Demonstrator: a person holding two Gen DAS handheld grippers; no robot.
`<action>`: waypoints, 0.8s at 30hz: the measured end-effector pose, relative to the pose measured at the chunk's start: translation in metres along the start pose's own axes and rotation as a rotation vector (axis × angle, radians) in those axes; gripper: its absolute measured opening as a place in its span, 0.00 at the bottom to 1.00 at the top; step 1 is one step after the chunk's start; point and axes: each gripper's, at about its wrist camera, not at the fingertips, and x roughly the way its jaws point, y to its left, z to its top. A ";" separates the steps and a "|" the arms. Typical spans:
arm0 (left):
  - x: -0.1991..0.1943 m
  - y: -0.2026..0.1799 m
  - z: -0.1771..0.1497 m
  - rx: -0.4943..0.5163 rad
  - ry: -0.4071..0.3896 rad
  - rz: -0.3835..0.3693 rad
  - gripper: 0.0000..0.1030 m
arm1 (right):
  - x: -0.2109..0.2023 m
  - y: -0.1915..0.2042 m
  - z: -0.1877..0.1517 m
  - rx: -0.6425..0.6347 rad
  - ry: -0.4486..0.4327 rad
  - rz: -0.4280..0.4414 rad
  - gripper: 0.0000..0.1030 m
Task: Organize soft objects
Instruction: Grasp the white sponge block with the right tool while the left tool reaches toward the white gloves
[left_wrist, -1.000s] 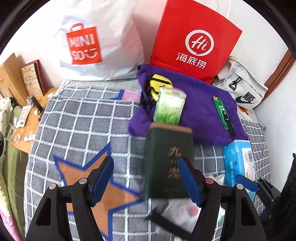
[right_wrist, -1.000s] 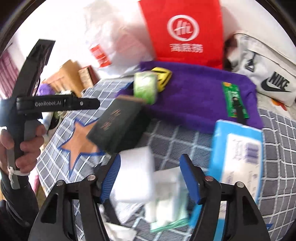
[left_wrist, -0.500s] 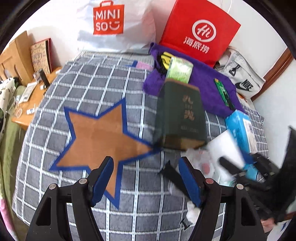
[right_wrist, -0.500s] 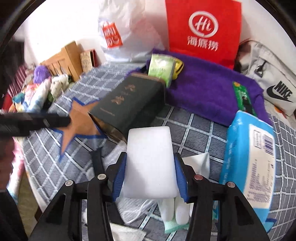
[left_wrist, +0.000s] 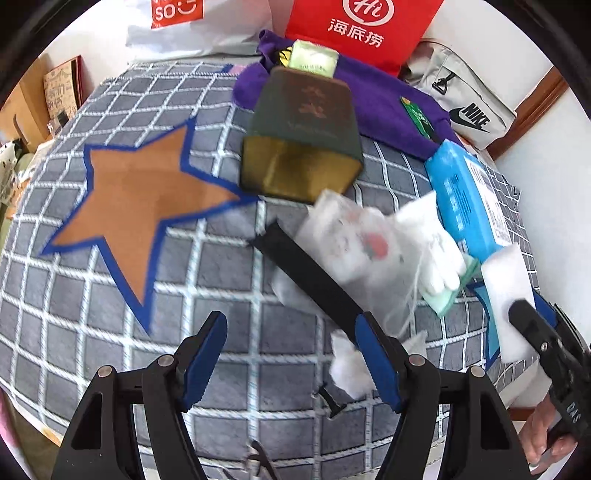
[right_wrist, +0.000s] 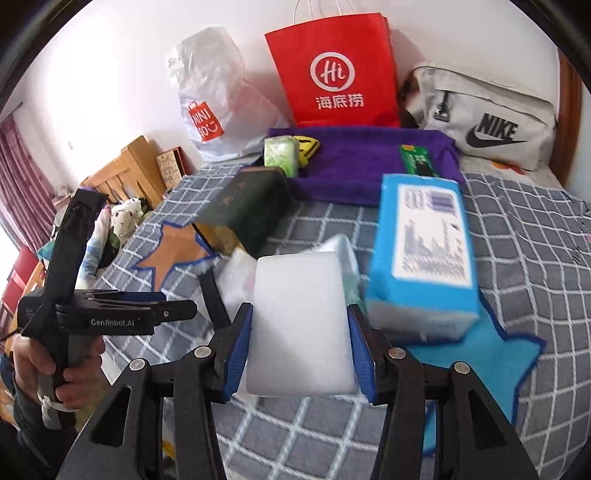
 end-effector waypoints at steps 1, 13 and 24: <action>0.002 -0.002 -0.003 -0.007 -0.002 0.000 0.67 | -0.003 -0.001 -0.005 -0.011 -0.001 -0.005 0.48; 0.018 -0.025 0.011 -0.069 -0.060 0.045 0.51 | -0.016 -0.038 -0.049 -0.005 0.005 0.017 0.48; 0.033 -0.043 0.016 -0.034 -0.109 0.179 0.26 | -0.012 -0.061 -0.063 0.042 0.014 0.056 0.48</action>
